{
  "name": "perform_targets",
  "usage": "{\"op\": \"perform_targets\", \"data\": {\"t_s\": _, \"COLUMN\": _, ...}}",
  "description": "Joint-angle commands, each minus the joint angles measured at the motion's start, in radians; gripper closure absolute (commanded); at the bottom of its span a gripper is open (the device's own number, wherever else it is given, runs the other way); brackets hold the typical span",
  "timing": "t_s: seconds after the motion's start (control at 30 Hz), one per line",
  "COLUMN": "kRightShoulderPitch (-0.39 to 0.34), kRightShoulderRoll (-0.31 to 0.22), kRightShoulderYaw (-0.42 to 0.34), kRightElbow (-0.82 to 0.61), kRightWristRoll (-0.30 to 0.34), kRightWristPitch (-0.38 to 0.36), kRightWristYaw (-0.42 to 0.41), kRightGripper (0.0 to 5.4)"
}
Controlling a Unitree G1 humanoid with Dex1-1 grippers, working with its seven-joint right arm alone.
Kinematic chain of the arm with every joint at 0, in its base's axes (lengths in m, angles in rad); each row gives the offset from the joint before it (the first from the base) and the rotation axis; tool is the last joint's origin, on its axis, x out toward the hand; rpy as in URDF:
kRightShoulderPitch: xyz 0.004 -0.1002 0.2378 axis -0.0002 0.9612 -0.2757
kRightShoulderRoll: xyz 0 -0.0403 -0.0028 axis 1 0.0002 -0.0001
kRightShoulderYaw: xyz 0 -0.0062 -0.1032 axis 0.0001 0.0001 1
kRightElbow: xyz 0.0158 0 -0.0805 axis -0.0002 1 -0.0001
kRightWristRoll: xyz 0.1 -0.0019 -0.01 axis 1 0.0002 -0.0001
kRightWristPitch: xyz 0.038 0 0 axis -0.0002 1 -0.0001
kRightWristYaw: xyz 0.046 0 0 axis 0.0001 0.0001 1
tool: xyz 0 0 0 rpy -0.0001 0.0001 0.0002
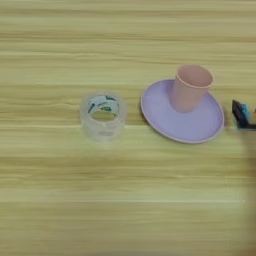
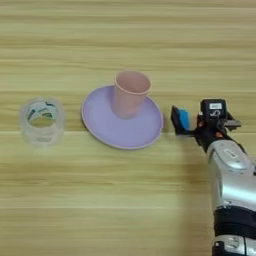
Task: Move the objects on the table
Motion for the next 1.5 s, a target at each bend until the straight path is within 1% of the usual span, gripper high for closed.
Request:
{"op": "perform_targets", "data": {"t_s": 0.03, "kRightShoulderPitch": -0.054, "kRightShoulderRoll": -0.028, "kRightShoulderYaw": -0.002, "kRightElbow": -0.032, "kRightWristRoll": -0.002, "kRightWristPitch": -0.017, "kRightWristYaw": -0.005, "kRightGripper": 0.02}}
{"op": "perform_targets", "data": {"t_s": 0.33, "kRightShoulderPitch": -0.067, "kRightShoulderRoll": -0.018, "kRightShoulderYaw": 0.012, "kRightElbow": 0.006, "kRightWristRoll": -0.006, "kRightWristPitch": -0.028, "kRightWristYaw": -0.001, "kRightGripper": 0.02}}
{"op": "perform_targets", "data": {"t_s": 0.73, "kRightShoulderPitch": -0.062, "kRightShoulderRoll": -0.021, "kRightShoulderYaw": 0.007, "kRightElbow": -0.011, "kRightWristRoll": -0.004, "kRightWristPitch": -0.026, "kRightWristYaw": -0.006, "kRightGripper": 0.02}}
{"op": "perform_targets", "data": {"t_s": 1.0, "kRightShoulderPitch": -0.038, "kRightShoulderRoll": -0.009, "kRightShoulderYaw": 0.010, "kRightElbow": -0.093, "kRightWristRoll": -0.001, "kRightWristPitch": -0.021, "kRightWristYaw": -0.009, "kRightGripper": 0.02}}
{"op": "perform_targets", "data": {"t_s": 1.33, "kRightShoulderPitch": 0.038, "kRightShoulderRoll": 0.005, "kRightShoulderYaw": 0.053, "kRightElbow": -0.274, "kRightWristRoll": -0.013, "kRightWristPitch": 0.021, "kRightWristYaw": 0.014, "kRightGripper": 0.02}}
{"op": "perform_targets", "data": {"t_s": 1.43, "kRightShoulderPitch": 0.051, "kRightShoulderRoll": 0.011, "kRightShoulderYaw": 0.042, "kRightElbow": -0.321, "kRightWristRoll": -0.011, "kRightWristPitch": 0.043, "kRightWristYaw": -0.004, "kRightGripper": 0.02}}
{"op": "perform_targets", "data": {"t_s": 1.5, "kRightShoulderPitch": 0.049, "kRightShoulderRoll": 0.018, "kRightShoulderYaw": 0.030, "kRightElbow": -0.339, "kRightWristRoll": -0.016, "kRightWristPitch": 0.048, "kRightWristYaw": -0.031, "kRightGripper": 0.02}}
